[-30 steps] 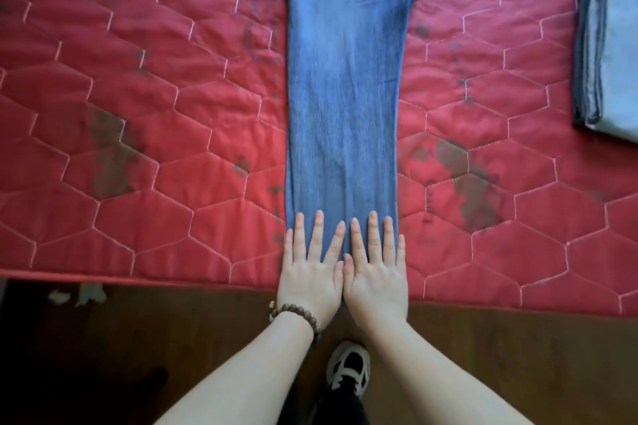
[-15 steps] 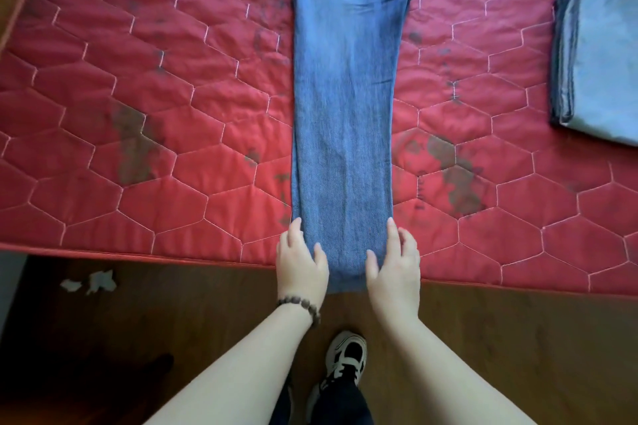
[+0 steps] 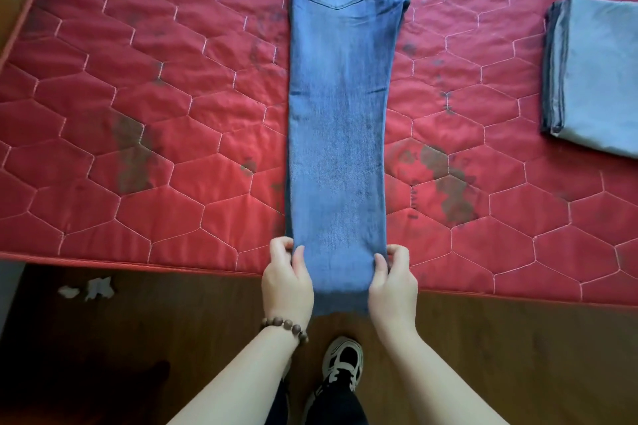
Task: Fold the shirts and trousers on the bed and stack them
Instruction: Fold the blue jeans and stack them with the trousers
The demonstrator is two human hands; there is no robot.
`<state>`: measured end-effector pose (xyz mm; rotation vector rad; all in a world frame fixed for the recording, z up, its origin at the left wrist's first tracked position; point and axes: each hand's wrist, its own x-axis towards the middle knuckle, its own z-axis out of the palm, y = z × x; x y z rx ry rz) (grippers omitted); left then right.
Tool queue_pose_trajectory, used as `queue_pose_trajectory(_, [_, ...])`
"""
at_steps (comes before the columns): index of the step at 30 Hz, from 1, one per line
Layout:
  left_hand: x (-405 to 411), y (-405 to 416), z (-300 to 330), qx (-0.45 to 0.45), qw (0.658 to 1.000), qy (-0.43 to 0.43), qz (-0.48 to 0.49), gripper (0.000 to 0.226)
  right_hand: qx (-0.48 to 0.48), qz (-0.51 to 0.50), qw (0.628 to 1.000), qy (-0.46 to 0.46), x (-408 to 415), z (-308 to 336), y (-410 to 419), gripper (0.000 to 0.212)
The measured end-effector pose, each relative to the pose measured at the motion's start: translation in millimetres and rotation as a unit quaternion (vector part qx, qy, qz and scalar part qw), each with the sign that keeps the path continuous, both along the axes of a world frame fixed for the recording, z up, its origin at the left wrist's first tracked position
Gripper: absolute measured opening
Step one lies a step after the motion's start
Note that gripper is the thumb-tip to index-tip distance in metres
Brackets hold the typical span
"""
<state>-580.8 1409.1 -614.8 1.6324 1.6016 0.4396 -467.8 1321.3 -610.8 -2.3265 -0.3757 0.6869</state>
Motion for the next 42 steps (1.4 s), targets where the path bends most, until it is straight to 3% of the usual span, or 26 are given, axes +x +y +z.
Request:
queue_pose_trajectory(2, [-6.6,-3.6,-7.5,-0.045,0.999,0.027,-0.002,0.002,-0.032,0.007,0.999,0.028,-4.4,-6.5,-2.8,0.009])
queue_pose_trajectory(5, [-12.7,-0.4,-15.0,-0.118,0.991,0.053,-0.045,0.022,-0.076,0.025,0.99,0.115,-2.2,-13.3,-4.5,0.014])
queue_pose_trajectory(7, [-10.9,3.1,-9.2,-0.086,0.994,0.022,-0.064,0.031,-0.058,0.028,0.992,0.113,0.6,-10.1,-3.1,0.018])
queue_pose_trajectory(11, [-10.2,-3.8,7.7,0.022,0.999,-0.027,-0.033,0.027,0.024,0.019,0.999,0.014,-8.9,1.5,1.0,0.029])
queue_pose_trajectory(16, [-33.1,-14.3,-14.6,-0.114,0.988,0.094,-0.043,0.023,-0.156,0.043,0.98,0.114,-17.1,-14.9,-8.0,0.027])
queue_pose_trajectory(22, [-35.8,-5.6,-22.0,-0.172,0.98,0.059,-0.08,0.033,-0.148,0.059,0.98,0.117,-12.9,-19.5,-10.4,0.034])
queue_pose_trajectory(26, [-40.1,-10.3,-27.1,-0.189,0.972,0.112,-0.087,0.038,-0.179,0.08,0.967,0.16,-15.4,-26.3,-19.2,0.026])
queue_pose_trajectory(28, [-44.0,-10.9,-32.5,-0.223,0.968,0.093,-0.064,0.038,-0.158,0.056,0.965,0.203,-17.0,-29.4,-24.3,0.023])
queue_pose_trajectory(31, [-46.2,-6.9,-35.0,-0.342,0.939,-0.028,-0.031,0.03,-0.055,-0.02,0.945,0.323,-18.5,-26.6,-29.5,0.016])
queue_pose_trajectory(33, [-48.1,-3.5,-34.4,-0.376,0.924,-0.064,-0.029,0.024,-0.012,-0.04,0.927,0.372,-18.8,-23.4,-33.4,0.014])
queue_pose_trajectory(42, [-57.3,1.9,3.3,-0.412,0.894,-0.17,-0.044,0.029,0.117,-0.069,0.899,0.415,-17.2,-0.4,-43.8,0.023])
